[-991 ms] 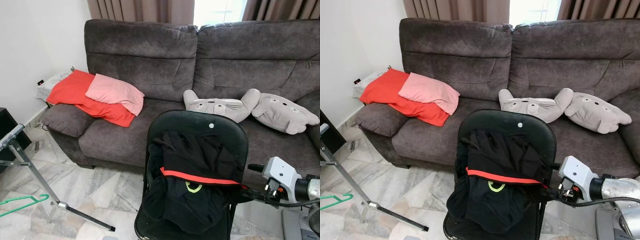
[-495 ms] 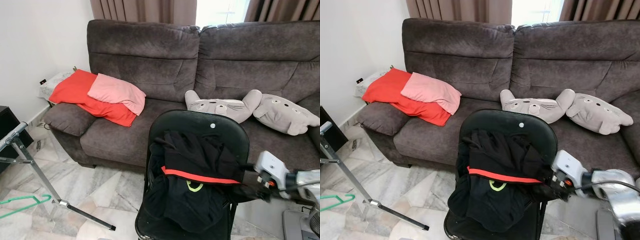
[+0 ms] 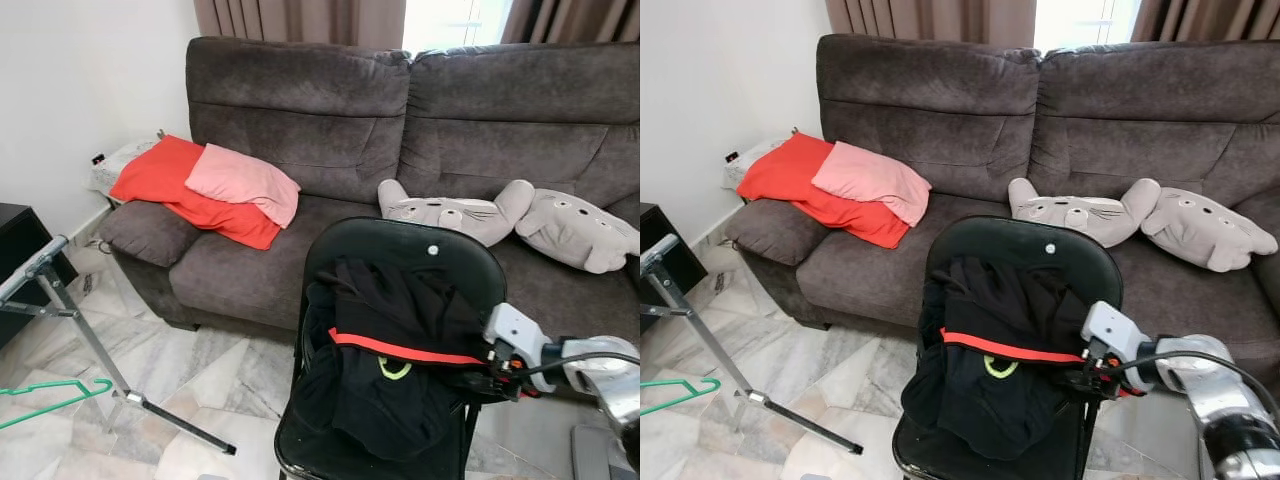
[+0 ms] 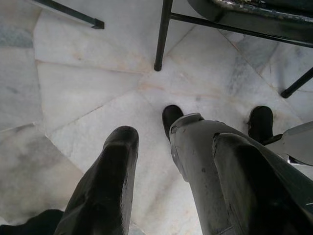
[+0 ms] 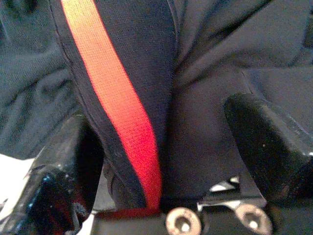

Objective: Hang hanger

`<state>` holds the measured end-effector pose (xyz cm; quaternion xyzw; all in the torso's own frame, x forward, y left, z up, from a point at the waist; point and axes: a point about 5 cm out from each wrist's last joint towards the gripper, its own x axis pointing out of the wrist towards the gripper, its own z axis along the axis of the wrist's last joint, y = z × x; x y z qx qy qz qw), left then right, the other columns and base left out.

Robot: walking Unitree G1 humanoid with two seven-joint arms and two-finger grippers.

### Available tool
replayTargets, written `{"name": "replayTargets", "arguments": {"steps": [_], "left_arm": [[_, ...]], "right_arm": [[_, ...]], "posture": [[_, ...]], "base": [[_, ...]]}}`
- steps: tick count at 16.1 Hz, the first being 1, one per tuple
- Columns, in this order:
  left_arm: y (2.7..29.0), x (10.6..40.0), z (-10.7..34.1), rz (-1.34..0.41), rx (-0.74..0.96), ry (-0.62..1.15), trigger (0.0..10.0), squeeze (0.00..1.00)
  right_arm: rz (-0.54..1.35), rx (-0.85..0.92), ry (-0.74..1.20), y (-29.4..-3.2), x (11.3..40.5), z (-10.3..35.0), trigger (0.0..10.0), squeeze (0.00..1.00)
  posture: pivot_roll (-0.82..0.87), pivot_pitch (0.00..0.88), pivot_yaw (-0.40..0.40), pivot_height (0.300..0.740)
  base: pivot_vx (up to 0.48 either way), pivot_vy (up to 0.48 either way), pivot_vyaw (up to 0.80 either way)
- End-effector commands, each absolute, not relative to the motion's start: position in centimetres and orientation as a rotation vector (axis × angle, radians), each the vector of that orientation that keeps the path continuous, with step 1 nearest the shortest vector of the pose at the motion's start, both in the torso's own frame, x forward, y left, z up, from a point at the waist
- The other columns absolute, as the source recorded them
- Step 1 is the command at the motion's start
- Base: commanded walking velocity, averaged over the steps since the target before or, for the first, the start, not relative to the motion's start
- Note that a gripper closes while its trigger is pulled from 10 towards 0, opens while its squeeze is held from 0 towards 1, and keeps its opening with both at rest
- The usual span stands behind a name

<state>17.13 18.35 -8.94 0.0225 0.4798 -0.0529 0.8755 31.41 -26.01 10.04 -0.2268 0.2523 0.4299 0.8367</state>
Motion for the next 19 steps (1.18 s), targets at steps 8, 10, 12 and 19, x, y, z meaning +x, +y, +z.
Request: {"name": "replayTargets", "arguments": {"steps": [8, 10, 12, 19], "left_arm": [[18.4, 17.1, -9.0, -0.117, 0.049, 1.017, 10.0, 0.0], [18.4, 17.1, -9.0, -0.12, 0.05, 1.019, 10.0, 0.0], [18.4, 17.0, -9.0, -0.121, 0.05, 1.022, 10.0, 0.0], [18.6, 16.9, -9.1, -0.12, 0.067, 1.028, 10.0, 0.0]], "right_arm": [[0.956, -0.524, 0.561, -25.7, 31.7, 9.7, 0.0, 0.0], [0.953, -0.536, 0.563, -25.7, 31.7, 9.7, 0.0, 0.0], [0.962, -0.537, 0.572, -25.7, 31.6, 9.5, 0.0, 0.0], [0.969, -0.525, 0.566, -25.2, 31.4, 8.8, 0.0, 0.0]], "posture": [[0.01, 0.0, 0.046, 0.74], [0.01, 0.0, 0.045, 0.74], [0.01, 0.0, 0.043, 0.74], [0.02, 0.0, 0.045, 0.74]], "base": [[0.0, 0.0, 0.0], [0.0, 0.0, 0.0], [0.0, 0.0, 0.0], [0.0, 0.0, 0.0]]}}
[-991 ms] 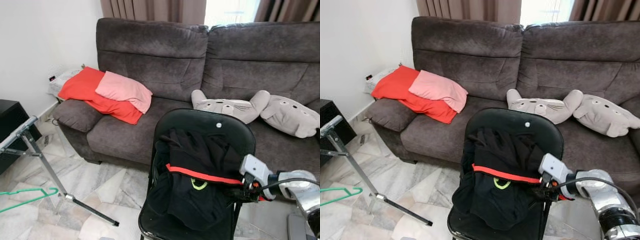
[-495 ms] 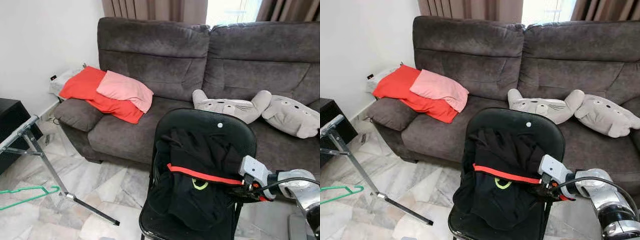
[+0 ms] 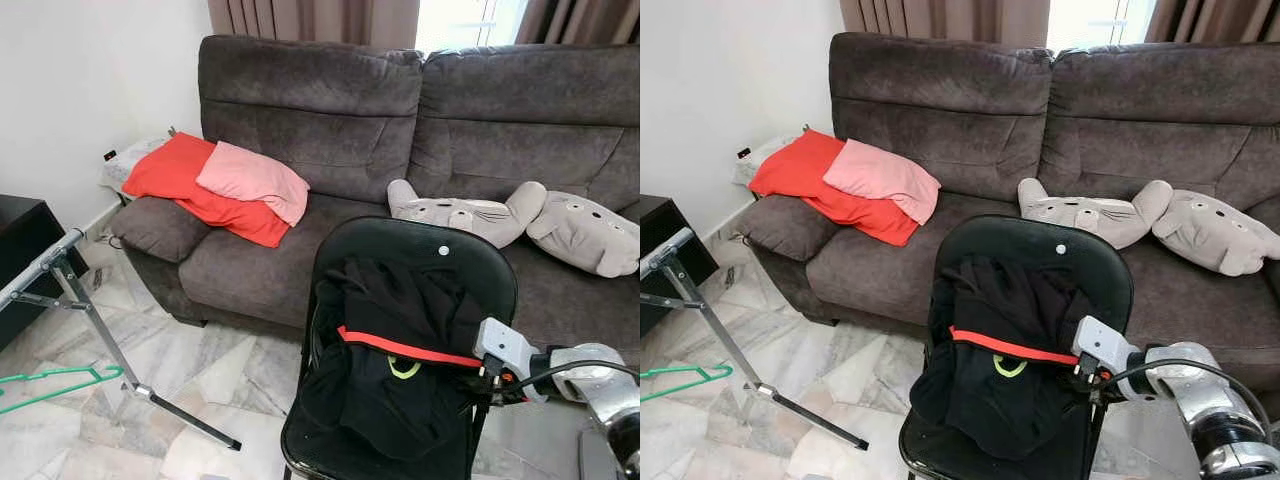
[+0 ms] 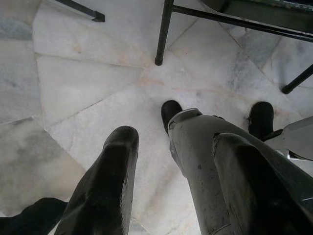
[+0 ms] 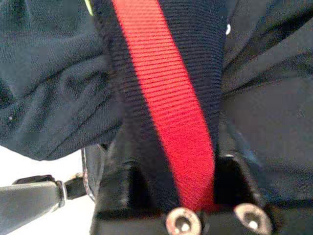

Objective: Hang hanger

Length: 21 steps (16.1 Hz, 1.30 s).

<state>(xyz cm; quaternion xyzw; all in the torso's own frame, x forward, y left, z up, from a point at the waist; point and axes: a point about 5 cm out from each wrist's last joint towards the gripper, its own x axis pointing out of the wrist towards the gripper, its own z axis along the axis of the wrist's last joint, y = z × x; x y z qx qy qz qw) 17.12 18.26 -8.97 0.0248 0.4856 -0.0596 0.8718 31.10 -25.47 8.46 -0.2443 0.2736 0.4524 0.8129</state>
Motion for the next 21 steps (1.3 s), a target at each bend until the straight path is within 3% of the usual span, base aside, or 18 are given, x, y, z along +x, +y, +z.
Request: {"name": "replayTargets", "arguments": {"steps": [1, 7, 9, 13, 15, 18, 21], "left_arm": [[18.7, 16.8, -9.1, -0.119, 0.07, 1.029, 10.0, 0.0], [18.7, 16.7, -9.1, -0.128, 0.082, 1.031, 10.0, 0.0], [18.8, 16.6, -9.2, -0.129, 0.085, 1.034, 10.0, 0.0], [18.9, 16.3, -9.3, -0.13, 0.103, 1.041, 10.0, 0.0], [19.0, 16.2, -9.3, -0.143, 0.119, 1.046, 10.0, 0.0], [19.1, 16.1, -9.3, -0.142, 0.12, 1.046, 10.0, 0.0], [19.1, 16.1, -9.3, -0.151, 0.134, 1.046, 10.0, 0.0]], "right_arm": [[0.966, -0.521, 0.555, -25.1, 31.4, 8.7, 0.0, 0.0], [0.944, -0.541, 0.49, -24.4, 31.4, 8.6, 0.0, 0.0], [0.873, -0.563, 0.374, -24.0, 32.0, 9.6, 0.0, 0.0], [0.593, -0.322, 0.041, -21.7, 32.0, 11.6, 0.0, 0.0], [0.394, -0.201, -0.003, -19.7, 31.4, 10.5, 0.0, 0.0], [-0.047, 0.284, 0.037, -18.1, 30.5, 8.2, 0.0, 0.0], [-0.229, 0.336, 0.053, -17.9, 30.7, 8.3, 0.0, 0.0]], "posture": [[0.02, 0.0, 0.046, 0.74], [0.02, 0.0, 0.05, 0.74], [0.02, 0.0, 0.049, 0.74], [-0.01, 0.0, 0.056, 0.74], [-0.01, 0.0, 0.058, 0.74], [0.0, 0.0, 0.058, 0.74], [0.0, 0.0, 0.064, 0.74]], "base": [[0.0, 0.0, 0.0], [0.0, 0.0, 0.0], [0.0, 0.0, 0.0], [0.0, 0.0, 0.0], [0.0, 0.0, 0.0], [0.0, 0.0, 0.0], [0.0, 0.0, 0.0]]}}
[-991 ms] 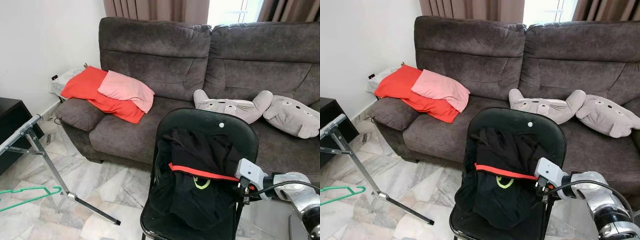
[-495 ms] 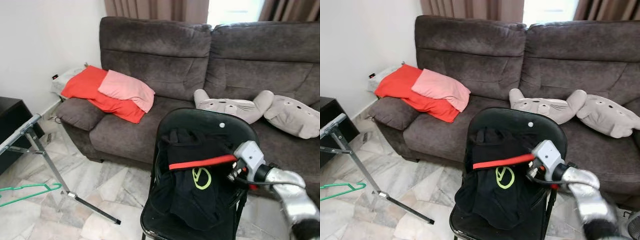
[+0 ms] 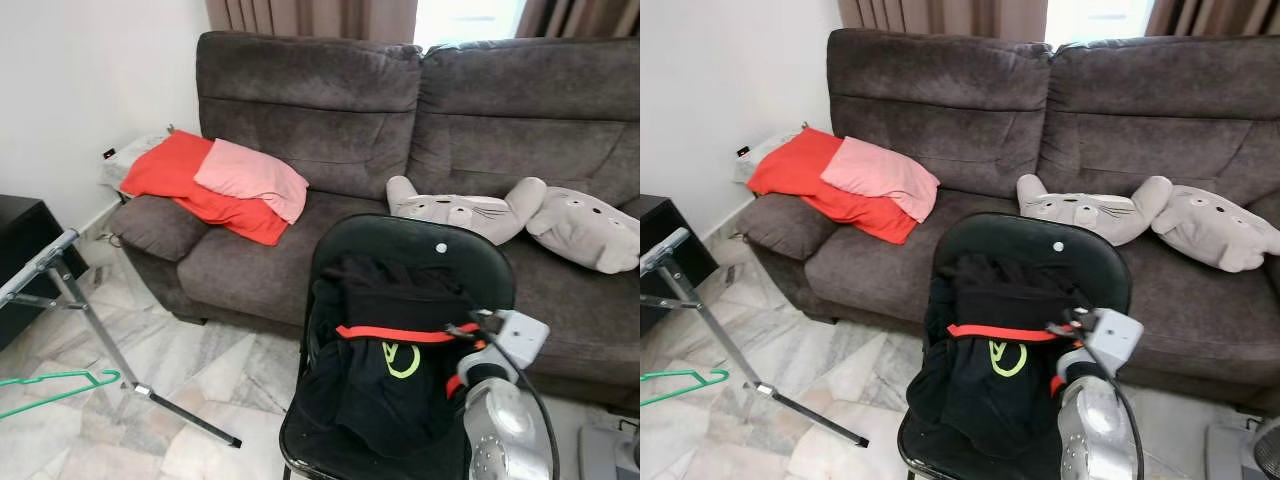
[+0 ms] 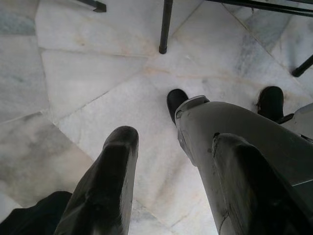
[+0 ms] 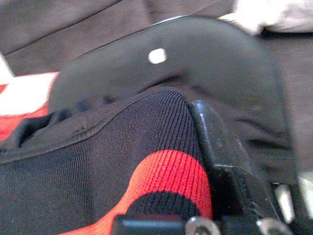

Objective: Hang hanger

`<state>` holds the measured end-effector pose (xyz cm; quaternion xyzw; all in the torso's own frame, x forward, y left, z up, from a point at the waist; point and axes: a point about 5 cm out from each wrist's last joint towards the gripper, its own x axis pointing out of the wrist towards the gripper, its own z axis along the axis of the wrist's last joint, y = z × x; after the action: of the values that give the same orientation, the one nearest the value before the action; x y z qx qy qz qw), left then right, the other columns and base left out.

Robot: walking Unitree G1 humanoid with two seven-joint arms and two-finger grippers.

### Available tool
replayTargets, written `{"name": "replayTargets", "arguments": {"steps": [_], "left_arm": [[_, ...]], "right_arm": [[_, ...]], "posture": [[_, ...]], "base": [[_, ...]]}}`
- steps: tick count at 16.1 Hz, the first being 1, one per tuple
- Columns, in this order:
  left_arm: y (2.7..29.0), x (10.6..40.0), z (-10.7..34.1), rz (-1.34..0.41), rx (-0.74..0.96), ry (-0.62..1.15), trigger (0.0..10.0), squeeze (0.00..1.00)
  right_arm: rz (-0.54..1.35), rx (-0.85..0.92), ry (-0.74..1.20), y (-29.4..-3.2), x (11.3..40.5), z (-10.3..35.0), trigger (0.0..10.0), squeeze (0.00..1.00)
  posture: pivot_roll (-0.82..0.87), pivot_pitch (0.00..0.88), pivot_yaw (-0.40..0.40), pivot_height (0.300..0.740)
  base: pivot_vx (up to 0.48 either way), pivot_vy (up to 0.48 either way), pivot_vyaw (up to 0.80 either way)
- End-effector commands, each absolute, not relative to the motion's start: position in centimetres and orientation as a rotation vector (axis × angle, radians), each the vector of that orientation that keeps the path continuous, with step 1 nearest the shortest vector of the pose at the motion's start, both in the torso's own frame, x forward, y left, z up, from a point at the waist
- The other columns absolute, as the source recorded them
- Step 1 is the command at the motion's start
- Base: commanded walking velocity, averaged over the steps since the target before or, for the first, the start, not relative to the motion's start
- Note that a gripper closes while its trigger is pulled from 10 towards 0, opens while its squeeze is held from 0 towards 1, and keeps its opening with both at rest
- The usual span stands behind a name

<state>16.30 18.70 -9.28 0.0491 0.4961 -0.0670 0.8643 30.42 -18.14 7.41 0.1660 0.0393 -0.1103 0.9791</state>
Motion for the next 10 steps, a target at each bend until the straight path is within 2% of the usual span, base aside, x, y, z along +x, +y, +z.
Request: {"name": "replayTargets", "arguments": {"steps": [1, 3, 5, 10], "left_arm": [[19.2, 16.1, -9.3, -0.148, 0.133, 1.047, 10.0, 0.0], [19.2, 16.1, -9.3, -0.144, 0.131, 1.046, 10.0, 0.0], [19.3, 16.0, -9.3, -0.142, 0.129, 1.047, 10.0, 0.0], [19.5, 15.8, -9.4, -0.143, 0.137, 1.056, 10.0, 0.0]], "right_arm": [[-0.233, 0.319, 0.059, -17.6, 31.1, 8.6, 0.0, 0.0], [-0.225, 0.3, 0.066, -17.3, 31.3, 9.0, 0.0, 0.0], [-0.215, 0.177, 0.037, -17.0, 31.3, 9.7, 0.0, 0.0], [-0.259, 0.274, 0.07, -16.6, 30.8, 9.1, 0.0, 0.0]], "posture": [[0.0, 0.0, 0.056, 0.74], [0.01, 0.0, 0.056, 0.74], [0.01, 0.0, 0.055, 0.74], [0.02, 0.0, 0.059, 0.74]], "base": [[0.0, 0.0, 0.0], [0.0, 0.0, 0.0], [0.0, 0.0, 0.0], [0.0, 0.0, 0.0]]}}
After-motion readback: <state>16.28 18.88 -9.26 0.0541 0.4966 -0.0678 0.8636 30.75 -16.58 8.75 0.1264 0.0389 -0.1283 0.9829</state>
